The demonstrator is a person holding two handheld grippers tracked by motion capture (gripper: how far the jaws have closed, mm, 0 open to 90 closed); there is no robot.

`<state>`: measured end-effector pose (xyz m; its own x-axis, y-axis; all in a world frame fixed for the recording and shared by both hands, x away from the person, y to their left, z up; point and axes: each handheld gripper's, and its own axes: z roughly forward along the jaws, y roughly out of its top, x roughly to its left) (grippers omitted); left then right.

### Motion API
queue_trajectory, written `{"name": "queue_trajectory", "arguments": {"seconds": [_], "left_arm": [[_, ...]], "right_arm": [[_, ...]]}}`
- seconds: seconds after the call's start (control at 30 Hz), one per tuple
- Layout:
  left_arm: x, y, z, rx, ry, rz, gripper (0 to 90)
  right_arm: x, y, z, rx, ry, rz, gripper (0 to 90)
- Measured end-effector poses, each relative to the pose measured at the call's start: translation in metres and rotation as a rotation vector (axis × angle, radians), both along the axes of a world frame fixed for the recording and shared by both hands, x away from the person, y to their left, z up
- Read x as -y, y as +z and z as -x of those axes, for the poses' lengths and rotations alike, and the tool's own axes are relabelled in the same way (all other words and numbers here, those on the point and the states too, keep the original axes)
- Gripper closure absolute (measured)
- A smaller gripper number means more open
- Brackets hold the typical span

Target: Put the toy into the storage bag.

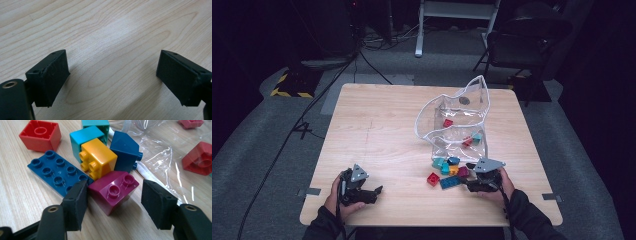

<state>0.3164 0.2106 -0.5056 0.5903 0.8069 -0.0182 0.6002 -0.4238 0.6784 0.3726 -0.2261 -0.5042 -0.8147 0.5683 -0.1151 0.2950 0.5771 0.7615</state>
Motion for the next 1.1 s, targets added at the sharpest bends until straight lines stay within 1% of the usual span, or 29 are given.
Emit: {"name": "queue_trajectory", "arguments": {"seconds": [0.1, 0.17, 0.3, 0.33, 0.47, 0.57, 0.8, 0.97, 1.1], "left_arm": [[0.0, 0.0, 0.0, 0.0, 0.0, -0.001, 11.1], [0.0, 0.0, 0.0, 0.0, -0.001, 0.0, 11.1], [0.0, 0.0, 0.0, 0.0, -0.001, 0.0, 11.1], [0.0, 0.0, 0.0, 0.0, -0.001, 0.0, 11.1], [0.0, 0.0, 0.0, 0.0, -0.001, 0.0, 11.1], [0.0, 0.0, 0.0, 0.0, -0.001, 0.0, 11.1], [0.0, 0.0, 0.0, 0.0, -0.001, 0.0, 11.1], [0.0, 0.0, 0.0, 0.0, -0.001, 0.0, 11.1], [0.0, 0.0, 0.0, 0.0, -0.001, -0.001, 11.1]], "right_arm": [[0.001, -0.001, -0.003, -0.017, -0.006, -0.019, 36.7], [0.001, -0.001, -0.004, -0.023, -0.004, -0.023, 38.0], [0.001, -0.001, -0.002, -0.019, 0.015, -0.026, 46.2], [0.001, -0.001, -0.002, -0.022, 0.018, -0.028, 47.0], [0.003, -0.001, -0.001, -0.021, 0.007, -0.034, 57.8], [0.005, -0.001, -0.001, -0.027, -0.002, -0.037, 58.5], [0.007, -0.001, 0.001, -0.015, -0.012, -0.035, 59.1], [0.012, 0.0, 0.001, -0.006, -0.029, -0.063, 59.2], [0.016, 0.002, 0.004, 0.003, -0.024, -0.076, 59.2]]}}
